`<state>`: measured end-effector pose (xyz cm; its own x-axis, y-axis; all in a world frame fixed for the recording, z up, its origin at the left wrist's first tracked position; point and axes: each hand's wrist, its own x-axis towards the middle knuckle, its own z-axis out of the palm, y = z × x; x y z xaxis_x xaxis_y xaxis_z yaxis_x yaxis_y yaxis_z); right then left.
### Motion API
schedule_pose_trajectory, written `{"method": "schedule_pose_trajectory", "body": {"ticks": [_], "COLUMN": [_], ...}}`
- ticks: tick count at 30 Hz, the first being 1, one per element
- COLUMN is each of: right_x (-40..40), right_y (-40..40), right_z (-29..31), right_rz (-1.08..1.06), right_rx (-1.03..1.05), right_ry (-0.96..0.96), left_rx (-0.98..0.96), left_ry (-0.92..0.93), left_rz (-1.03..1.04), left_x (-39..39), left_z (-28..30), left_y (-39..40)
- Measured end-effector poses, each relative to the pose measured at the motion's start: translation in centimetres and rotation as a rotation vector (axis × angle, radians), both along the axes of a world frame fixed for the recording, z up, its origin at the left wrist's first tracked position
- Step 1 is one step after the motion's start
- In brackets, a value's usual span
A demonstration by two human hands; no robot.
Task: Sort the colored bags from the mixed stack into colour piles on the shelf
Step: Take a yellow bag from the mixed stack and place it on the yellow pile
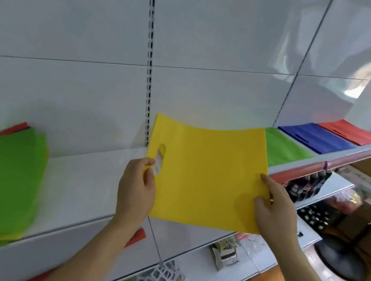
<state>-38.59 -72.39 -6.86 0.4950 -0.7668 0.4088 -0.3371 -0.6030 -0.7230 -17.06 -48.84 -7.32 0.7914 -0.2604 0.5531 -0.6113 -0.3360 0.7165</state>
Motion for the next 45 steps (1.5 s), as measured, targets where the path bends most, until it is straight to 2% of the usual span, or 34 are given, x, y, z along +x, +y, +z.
{"method": "schedule_pose_trajectory", "body": {"ticks": [5,10,19,24,34,38,45], "right_x": [-2.4,0.0,9.5,13.6,17.6,18.2,18.5], "right_y": [-7.0,-11.5,-16.4,-19.2,-22.6,-23.1,-23.1], "right_z": [-1.1,-2.0,-1.4,-2.5,-5.5,-6.2,-6.3], "right_rz": [-0.064,-0.049,0.183,0.265,0.490,0.501,0.535], "right_rx": [-0.012,-0.084,-0.227,-0.191,-0.283,-0.329,-0.469], "right_ry": [0.004,-0.022,0.202,0.286,0.540,0.556,0.702], "left_rx": [0.104,0.178,0.231,0.429,0.794,0.834,0.905], "left_ry": [0.058,0.072,0.174,0.211,0.203,0.229,0.257], "left_rz": [-0.051,-0.006,0.145,0.222,0.445,0.528,0.519], "left_x": [-3.0,-1.9,3.3,5.1,5.8,5.2,4.1], "left_z": [-1.4,-1.8,-3.2,-4.2,-4.9,-4.7,-4.7], "left_y": [-6.7,-9.9,-12.8,-13.9,-15.2,-15.8,-16.6]}}
